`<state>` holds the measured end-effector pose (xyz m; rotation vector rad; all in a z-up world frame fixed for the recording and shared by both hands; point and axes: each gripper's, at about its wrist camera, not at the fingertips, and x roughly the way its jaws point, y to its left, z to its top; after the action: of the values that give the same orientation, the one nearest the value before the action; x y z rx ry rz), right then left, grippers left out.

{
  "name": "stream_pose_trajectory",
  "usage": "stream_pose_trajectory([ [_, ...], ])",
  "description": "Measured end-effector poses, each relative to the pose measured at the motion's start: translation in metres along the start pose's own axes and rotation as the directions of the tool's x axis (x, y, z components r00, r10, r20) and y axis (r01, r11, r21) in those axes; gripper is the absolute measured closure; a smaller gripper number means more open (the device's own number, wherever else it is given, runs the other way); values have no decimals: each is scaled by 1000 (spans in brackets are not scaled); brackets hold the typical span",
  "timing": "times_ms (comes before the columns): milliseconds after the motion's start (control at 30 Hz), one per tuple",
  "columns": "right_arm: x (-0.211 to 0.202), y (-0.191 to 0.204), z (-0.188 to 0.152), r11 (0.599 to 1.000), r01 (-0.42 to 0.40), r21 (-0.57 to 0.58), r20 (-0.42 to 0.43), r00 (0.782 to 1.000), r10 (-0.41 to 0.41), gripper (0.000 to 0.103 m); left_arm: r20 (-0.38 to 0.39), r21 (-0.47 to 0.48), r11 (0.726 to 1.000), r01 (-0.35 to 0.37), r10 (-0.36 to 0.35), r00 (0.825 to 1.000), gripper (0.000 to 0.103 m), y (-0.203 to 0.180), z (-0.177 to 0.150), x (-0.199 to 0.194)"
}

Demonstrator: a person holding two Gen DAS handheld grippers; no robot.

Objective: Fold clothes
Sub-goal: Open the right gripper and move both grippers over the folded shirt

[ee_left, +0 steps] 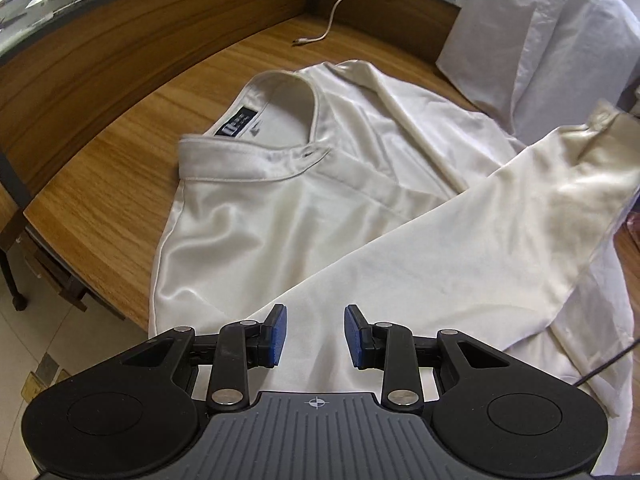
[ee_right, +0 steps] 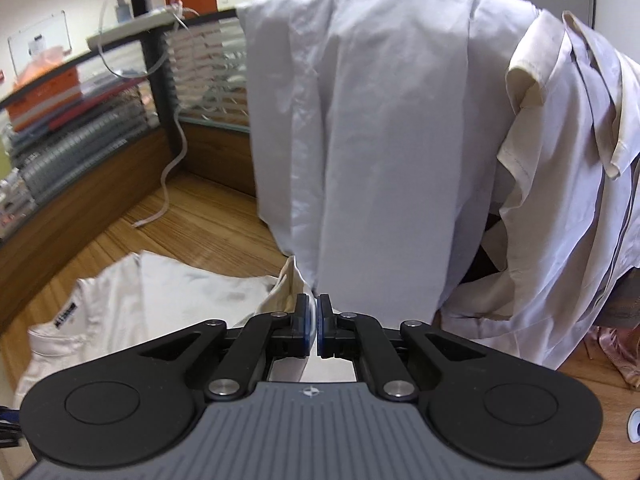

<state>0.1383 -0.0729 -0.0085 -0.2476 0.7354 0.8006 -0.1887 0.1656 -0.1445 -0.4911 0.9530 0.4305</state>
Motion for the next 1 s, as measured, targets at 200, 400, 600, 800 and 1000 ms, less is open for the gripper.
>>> stream_pose_trajectory([
  [200,8,-18,-10,997,37,62,-8,999,-37,79,17,45,999,14,-15,1000,67,-7,1,-13],
  [400,25,-31,-41,992,41,120,-86,996,-31,74,-6,141,988,62,-62,998,56,-31,-13,-20],
  [600,58,-54,-81,962,72,262,-157,987,-31,72,-70,278,954,115,-100,993,43,-75,-30,-14],
  [800,84,-63,-100,950,83,300,-186,982,-27,67,-109,399,908,130,-94,990,40,-114,-47,0],
  [1000,99,-81,-99,930,100,355,-202,979,-28,59,-149,433,898,81,-18,989,41,-124,-67,17],
])
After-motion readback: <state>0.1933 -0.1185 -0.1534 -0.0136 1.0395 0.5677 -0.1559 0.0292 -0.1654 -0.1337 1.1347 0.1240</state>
